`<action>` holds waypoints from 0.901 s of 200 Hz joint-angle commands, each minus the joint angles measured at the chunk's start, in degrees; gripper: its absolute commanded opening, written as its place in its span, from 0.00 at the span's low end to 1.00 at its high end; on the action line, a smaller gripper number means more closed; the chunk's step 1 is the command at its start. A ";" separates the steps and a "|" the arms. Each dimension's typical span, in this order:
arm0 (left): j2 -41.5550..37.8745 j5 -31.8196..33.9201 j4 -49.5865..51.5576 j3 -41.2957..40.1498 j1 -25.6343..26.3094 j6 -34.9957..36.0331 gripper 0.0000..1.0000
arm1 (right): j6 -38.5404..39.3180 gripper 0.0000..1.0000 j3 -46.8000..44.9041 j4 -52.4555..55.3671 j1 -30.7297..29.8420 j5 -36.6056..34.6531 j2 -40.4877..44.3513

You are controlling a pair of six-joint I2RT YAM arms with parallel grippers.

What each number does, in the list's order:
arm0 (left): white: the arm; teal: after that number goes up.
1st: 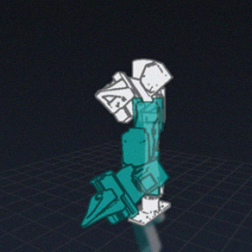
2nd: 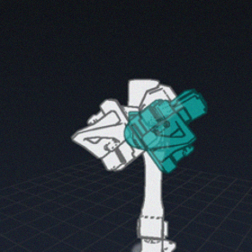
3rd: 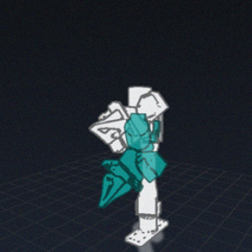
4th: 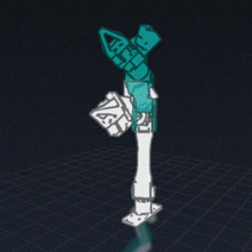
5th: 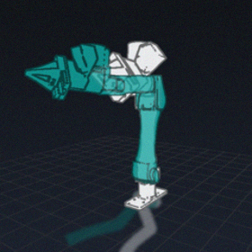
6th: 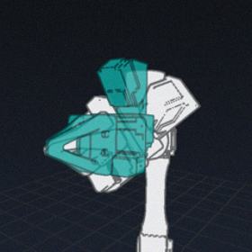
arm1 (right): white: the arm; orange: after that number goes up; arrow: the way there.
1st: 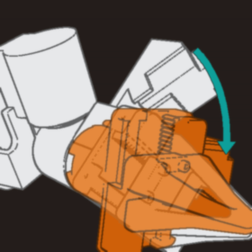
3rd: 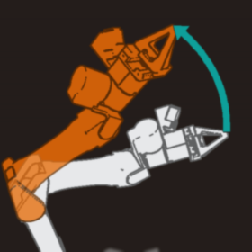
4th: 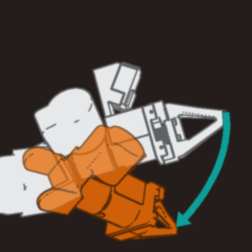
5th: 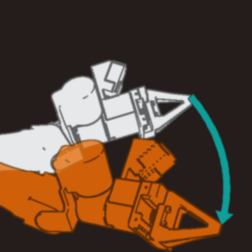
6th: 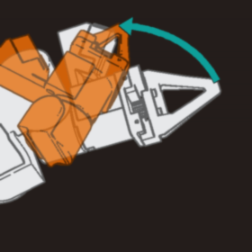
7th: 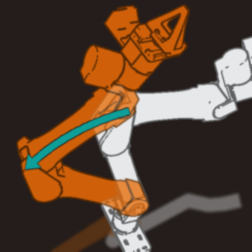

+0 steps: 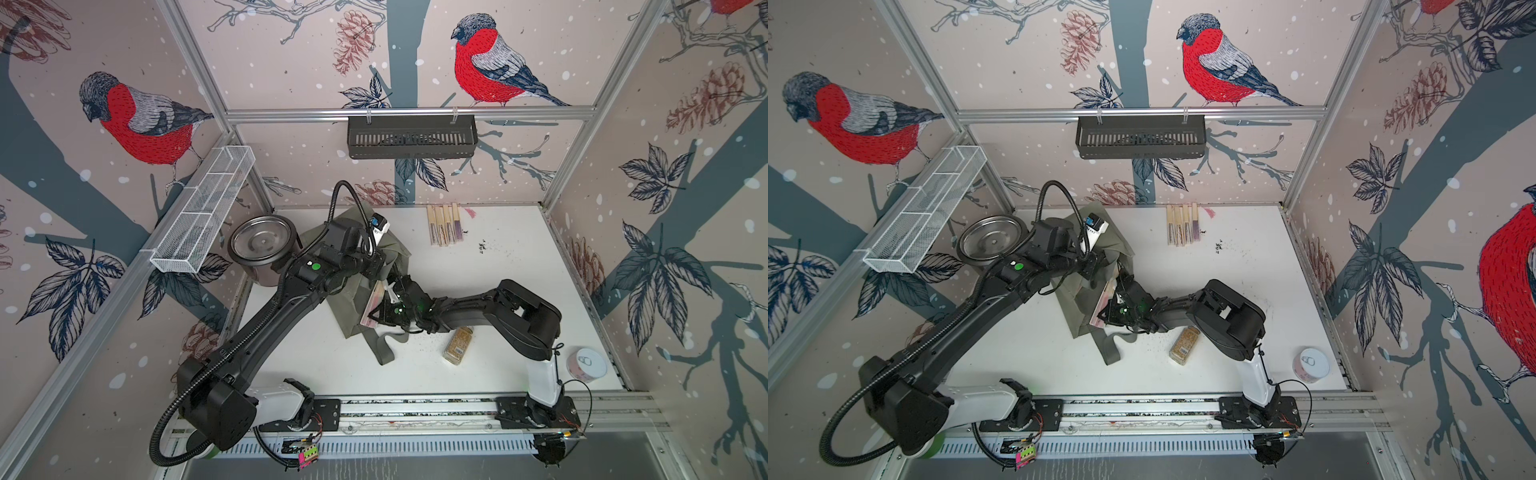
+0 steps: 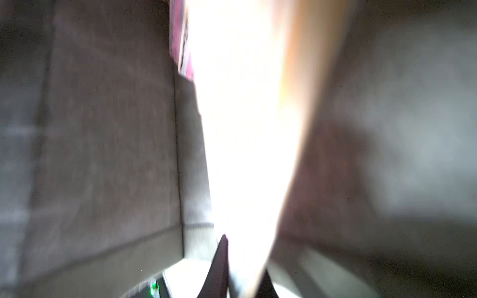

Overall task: Take out the folding fans from the tote bags
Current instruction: Adjust the folding fan in the canvas bag.

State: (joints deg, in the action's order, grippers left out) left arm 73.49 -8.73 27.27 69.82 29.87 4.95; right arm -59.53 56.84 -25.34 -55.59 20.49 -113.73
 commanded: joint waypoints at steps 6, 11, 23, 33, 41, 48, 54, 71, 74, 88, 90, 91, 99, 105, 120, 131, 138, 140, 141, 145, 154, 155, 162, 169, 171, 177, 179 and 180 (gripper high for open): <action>-0.45 0.34 -2.77 0.33 0.13 0.94 0.00 | 3.49 0.13 -1.42 1.75 -0.02 1.90 1.80; -0.45 0.30 -2.75 0.37 0.15 0.94 0.00 | 3.91 0.13 -1.47 1.50 -0.03 2.10 1.80; -0.54 0.13 -2.82 0.33 0.19 0.92 0.00 | 4.29 0.13 -1.39 0.74 0.15 2.27 1.60; -0.39 0.03 -2.80 0.34 0.21 0.92 0.00 | 4.11 0.13 -1.23 -0.85 0.34 2.32 1.04; -0.43 0.03 -2.81 0.39 0.22 0.86 0.00 | 3.72 0.14 -0.55 -1.66 0.53 2.32 0.14; -0.39 0.03 -2.83 0.36 0.20 0.85 0.00 | 3.35 0.15 0.63 -1.48 0.74 2.63 -1.17; -0.35 -0.05 -2.76 0.32 0.19 0.85 0.00 | 3.04 0.16 1.70 -1.77 0.90 3.30 -2.32; -0.37 -0.14 -2.81 0.38 0.29 0.85 0.00 | 2.28 0.19 4.75 -2.11 0.92 3.96 -5.54; -0.36 -0.15 -2.83 0.32 0.30 0.87 0.00 | 2.10 0.20 5.17 -2.35 0.95 4.20 -5.99; -0.29 0.03 -2.81 0.32 0.45 0.94 0.00 | 2.12 0.22 7.90 -2.22 0.75 4.67 -8.32; -0.28 0.03 -2.83 0.34 0.39 0.94 0.00 | 2.06 0.22 8.34 -1.83 0.70 4.56 -8.67; -0.28 0.03 -2.83 0.33 0.38 0.94 0.00 | 2.06 0.23 8.58 -1.60 0.68 4.52 -8.77; -0.28 0.03 -2.83 0.31 0.42 0.94 0.00 | 2.08 0.23 9.94 -0.65 0.73 4.30 -10.01; -0.17 0.03 -2.74 0.33 0.45 0.94 0.00 | 1.99 0.24 10.66 -0.59 0.77 4.37 -10.76; -0.19 0.03 -2.70 0.31 0.46 0.94 0.00 | 1.23 0.28 11.96 -0.18 1.00 4.88 -12.09; -0.19 0.12 -2.77 0.23 0.54 0.94 0.00 | 1.16 0.31 12.36 -0.21 1.02 4.95 -12.38; -0.11 0.12 -2.71 0.29 0.62 0.94 0.00 | 1.24 0.33 12.47 0.23 1.02 4.79 -12.31; -0.11 0.12 -2.74 0.31 0.63 0.94 0.00 | 1.25 0.34 12.43 0.28 0.95 4.68 -12.24; -0.11 0.12 -2.74 0.31 0.63 0.94 0.00 | 1.30 0.34 12.51 0.29 0.98 4.66 -12.18; -0.11 0.05 -2.74 0.37 0.63 0.94 0.00 | 1.45 0.35 12.59 0.42 0.94 4.56 -12.06; -0.10 -0.05 -2.70 0.35 0.63 0.89 0.00 | 1.56 0.37 12.74 0.67 1.02 4.14 -12.11; -0.10 -0.05 -2.72 0.33 0.63 0.92 0.00 | 1.54 0.37 12.75 0.70 1.02 4.09 -12.12; -0.06 -0.05 -2.74 0.32 0.65 0.94 0.00 | 1.65 0.37 13.16 1.02 1.06 3.95 -12.33; -0.06 -0.06 -2.75 0.34 0.65 0.94 0.00 | 1.95 0.36 13.96 1.81 1.05 3.94 -12.79; -0.07 -0.06 -2.75 0.32 0.64 0.94 0.00 | 2.05 0.36 14.23 2.21 1.07 3.94 -13.04; -0.10 -0.06 -2.72 0.23 0.64 0.94 0.00 | 2.18 0.36 15.07 3.35 1.03 3.99 -13.69; -0.04 -0.06 -2.74 0.29 0.63 0.94 0.00 | 2.15 0.35 15.26 3.65 1.02 4.02 -13.88; -0.03 -0.06 -2.74 0.26 0.63 0.94 0.00 | 2.14 0.35 15.38 3.77 1.01 4.03 -13.97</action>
State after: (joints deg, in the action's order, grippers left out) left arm 73.47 -8.47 27.27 69.82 30.28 4.95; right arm -58.17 70.30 -27.29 -54.57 26.04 -125.93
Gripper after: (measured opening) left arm 0.058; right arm 0.365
